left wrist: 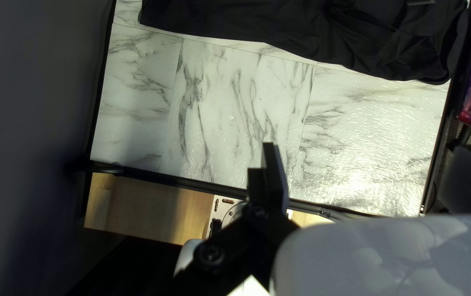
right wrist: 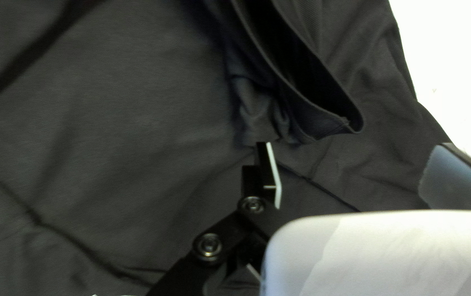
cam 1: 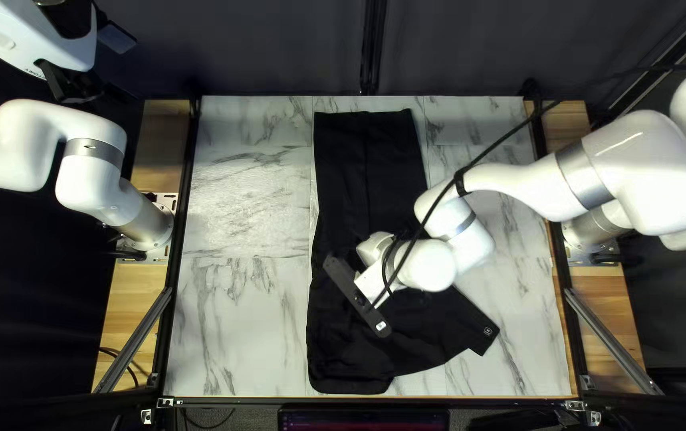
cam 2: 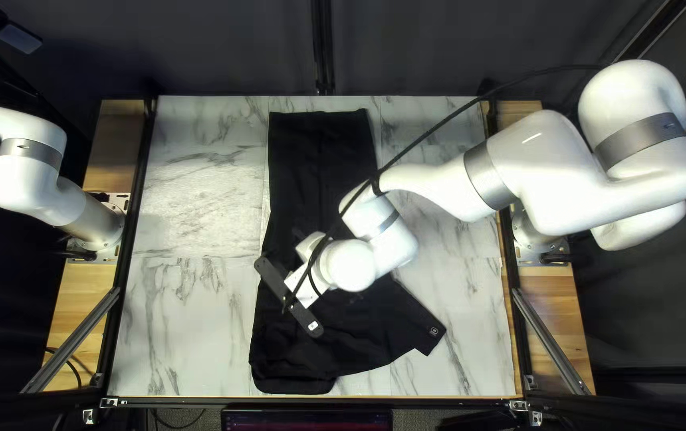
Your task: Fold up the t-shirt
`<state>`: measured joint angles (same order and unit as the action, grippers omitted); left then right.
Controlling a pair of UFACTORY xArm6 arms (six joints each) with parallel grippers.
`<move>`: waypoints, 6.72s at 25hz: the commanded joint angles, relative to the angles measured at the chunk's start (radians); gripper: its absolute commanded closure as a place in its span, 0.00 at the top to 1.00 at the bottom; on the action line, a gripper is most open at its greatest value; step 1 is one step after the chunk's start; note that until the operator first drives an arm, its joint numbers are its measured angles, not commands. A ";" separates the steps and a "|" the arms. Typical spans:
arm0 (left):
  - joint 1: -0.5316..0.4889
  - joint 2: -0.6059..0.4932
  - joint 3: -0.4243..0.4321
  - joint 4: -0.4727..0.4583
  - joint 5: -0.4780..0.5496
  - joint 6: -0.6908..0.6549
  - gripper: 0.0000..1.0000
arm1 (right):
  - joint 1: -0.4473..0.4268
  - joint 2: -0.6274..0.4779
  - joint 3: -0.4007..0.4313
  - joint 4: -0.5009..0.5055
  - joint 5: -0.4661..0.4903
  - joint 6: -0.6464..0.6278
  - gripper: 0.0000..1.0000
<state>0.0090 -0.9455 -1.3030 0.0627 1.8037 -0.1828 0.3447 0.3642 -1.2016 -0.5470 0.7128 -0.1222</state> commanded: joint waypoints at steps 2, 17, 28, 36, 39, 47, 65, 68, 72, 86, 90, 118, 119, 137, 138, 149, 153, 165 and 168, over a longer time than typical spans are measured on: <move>0.000 0.000 0.000 0.000 0.000 0.000 1.00 | 0.030 0.132 -0.156 0.062 0.024 -0.111 1.00; 0.000 0.000 0.000 0.000 0.000 0.000 1.00 | 0.030 0.243 -0.270 0.211 0.112 -0.207 0.04; 0.000 0.000 0.000 0.000 0.000 0.000 1.00 | -0.007 0.151 -0.165 0.196 0.073 -0.150 0.00; 0.000 0.000 0.000 0.000 0.000 0.000 1.00 | -0.040 0.083 -0.088 0.180 0.035 -0.117 0.00; 0.000 0.000 0.000 0.000 0.000 0.000 1.00 | -0.031 0.066 -0.078 0.179 0.031 -0.078 0.00; 0.000 0.000 0.000 0.000 0.000 0.000 1.00 | 0.108 0.068 -0.185 0.146 0.183 0.075 0.00; 0.000 0.000 0.000 0.000 0.000 0.000 1.00 | 0.256 0.017 -0.155 0.199 0.314 0.293 0.00; 0.000 0.000 0.000 0.000 0.000 0.000 1.00 | 0.250 -0.042 -0.065 0.204 0.291 0.321 0.00; 0.000 0.000 0.000 0.000 0.000 0.000 1.00 | 0.239 -0.113 0.033 0.222 0.272 0.355 0.00; 0.000 0.000 0.000 0.000 0.000 0.000 1.00 | 0.086 -0.102 0.033 0.216 0.193 0.228 0.00; 0.000 0.000 0.000 0.000 0.000 0.000 1.00 | 0.001 -0.093 0.046 0.218 0.136 0.162 0.00; 0.000 0.000 0.000 0.000 0.000 0.000 1.00 | -0.130 0.130 -0.141 0.189 0.014 0.056 0.00; 0.000 0.000 0.000 0.000 0.000 0.000 1.00 | -0.130 0.134 -0.145 0.190 0.013 0.054 0.00; 0.000 0.000 0.000 0.000 0.000 0.000 1.00 | -0.057 0.006 -0.024 0.149 0.042 0.160 1.00; 0.000 0.000 0.000 0.000 0.000 0.000 1.00 | -0.052 -0.003 -0.012 0.144 0.041 0.171 1.00; 0.000 0.000 0.000 0.000 0.000 0.000 1.00 | 0.015 -0.258 0.196 0.126 0.099 0.264 1.00; 0.000 0.000 0.000 0.000 0.000 0.000 1.00 | 0.033 -0.387 0.258 0.138 0.169 0.259 1.00; 0.000 0.000 0.000 0.000 0.000 0.000 1.00 | 0.074 -0.914 0.278 0.231 0.607 0.161 1.00; 0.000 0.000 0.000 0.000 0.000 0.000 1.00 | 0.080 -0.970 0.204 0.248 0.719 0.171 1.00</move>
<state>0.0090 -0.9455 -1.3030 0.0627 1.8037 -0.1828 0.4165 -0.5471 -0.9319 -0.3171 1.3319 0.0426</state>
